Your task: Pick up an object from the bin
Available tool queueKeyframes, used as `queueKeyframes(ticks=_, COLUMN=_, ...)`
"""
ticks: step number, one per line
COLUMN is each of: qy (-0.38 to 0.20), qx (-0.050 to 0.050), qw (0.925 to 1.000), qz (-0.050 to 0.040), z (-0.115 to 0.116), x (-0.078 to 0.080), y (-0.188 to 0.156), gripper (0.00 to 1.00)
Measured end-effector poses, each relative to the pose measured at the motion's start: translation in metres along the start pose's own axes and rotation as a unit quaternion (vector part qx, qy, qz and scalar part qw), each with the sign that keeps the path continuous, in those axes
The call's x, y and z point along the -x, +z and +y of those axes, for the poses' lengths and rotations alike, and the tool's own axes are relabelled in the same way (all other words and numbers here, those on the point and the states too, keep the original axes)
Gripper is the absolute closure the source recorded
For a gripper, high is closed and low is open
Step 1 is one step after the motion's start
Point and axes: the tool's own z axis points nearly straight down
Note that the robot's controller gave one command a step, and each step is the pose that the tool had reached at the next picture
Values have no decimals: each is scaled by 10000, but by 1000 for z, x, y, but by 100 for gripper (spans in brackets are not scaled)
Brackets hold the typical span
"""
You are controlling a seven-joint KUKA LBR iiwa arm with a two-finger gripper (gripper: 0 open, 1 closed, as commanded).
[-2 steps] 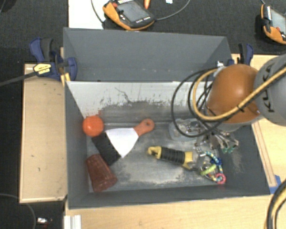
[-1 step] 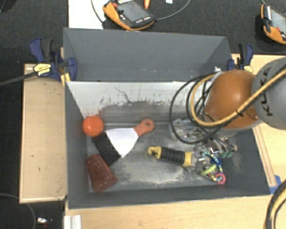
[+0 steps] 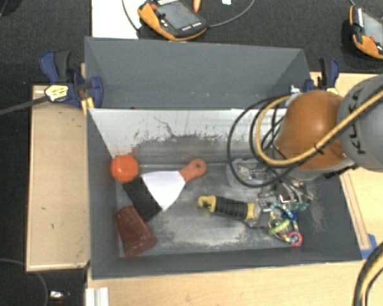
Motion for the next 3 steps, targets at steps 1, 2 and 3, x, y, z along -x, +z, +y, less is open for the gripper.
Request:
queueKeyframes(ticks=1, qy=78, qx=-2, qw=10000, qz=10, z=3, x=-10, y=63, gripper=0)
queueKeyframes(ticks=2, qy=1354, qx=0, qw=9908, qz=-27, z=-1, x=-13, y=63, gripper=100)
queueKeyframes(ticks=3, qy=1352, qx=0, qw=9908, qz=-27, z=-1, x=-13, y=63, gripper=100)
